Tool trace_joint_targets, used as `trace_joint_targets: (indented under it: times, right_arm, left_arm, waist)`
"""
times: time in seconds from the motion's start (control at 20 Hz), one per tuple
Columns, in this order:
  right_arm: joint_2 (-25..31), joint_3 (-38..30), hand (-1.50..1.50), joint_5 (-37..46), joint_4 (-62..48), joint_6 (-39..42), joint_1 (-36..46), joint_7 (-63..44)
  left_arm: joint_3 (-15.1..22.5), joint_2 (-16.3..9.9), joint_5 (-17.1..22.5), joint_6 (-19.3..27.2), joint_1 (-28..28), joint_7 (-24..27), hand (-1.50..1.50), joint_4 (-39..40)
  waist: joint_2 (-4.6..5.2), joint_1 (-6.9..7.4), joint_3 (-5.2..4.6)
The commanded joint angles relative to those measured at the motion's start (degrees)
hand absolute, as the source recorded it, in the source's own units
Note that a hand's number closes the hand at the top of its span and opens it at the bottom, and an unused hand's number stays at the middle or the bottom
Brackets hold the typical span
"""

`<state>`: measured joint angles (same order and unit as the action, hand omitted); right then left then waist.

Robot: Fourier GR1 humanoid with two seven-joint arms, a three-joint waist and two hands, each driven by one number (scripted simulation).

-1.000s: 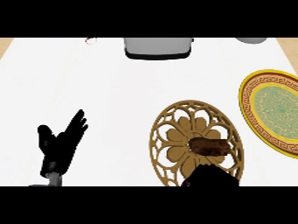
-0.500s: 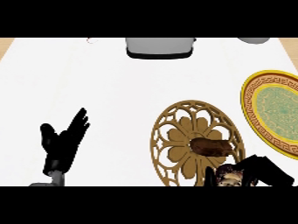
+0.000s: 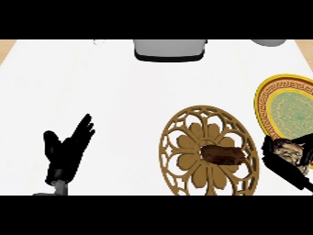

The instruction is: Pick the cupcake from the placemat and place it in the plate

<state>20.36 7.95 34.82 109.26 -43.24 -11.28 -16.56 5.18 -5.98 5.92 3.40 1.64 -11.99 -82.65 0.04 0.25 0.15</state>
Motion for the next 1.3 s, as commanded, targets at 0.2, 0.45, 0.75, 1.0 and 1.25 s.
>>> trace_joint_targets:
  times: [0.2, 0.45, 0.75, 1.0, 1.25]
  right_arm:
    - [5.89, -15.25, 1.5, -19.49, -25.89, 1.48, 14.41, 19.07]
    - [7.78, -22.41, 1.5, -27.3, -45.7, 7.56, 24.03, 32.73]
    - [13.49, -24.21, 1.5, -25.68, -63.84, 13.55, 31.12, 29.95]
    - [14.3, -19.39, -1.5, -20.64, -77.72, 19.44, 37.43, 31.93]
    - [13.21, -23.57, -1.5, -24.69, -86.48, 25.55, 41.57, 44.65]
  left_arm:
    - [0.94, -0.12, -1.0, -0.68, 3.19, 1.04, 0.0, -1.3]
    - [-0.35, 0.08, 0.3, -0.98, -0.6, -1.55, 0.0, -0.21]
    - [0.8, 1.31, -0.97, -0.34, 1.43, 0.17, 0.0, -0.69]
    - [0.12, 1.08, -1.28, -0.65, -4.22, -1.07, 0.0, 2.68]
    - [1.34, 2.13, -1.57, -0.52, -2.8, -1.29, 0.0, 1.49]
  waist:
    - [0.13, 0.84, 0.02]
    - [0.32, 0.93, 0.03]
    - [0.57, 2.14, -0.04]
    - [1.07, 2.56, 0.08]
    - [1.02, 2.53, 0.22]
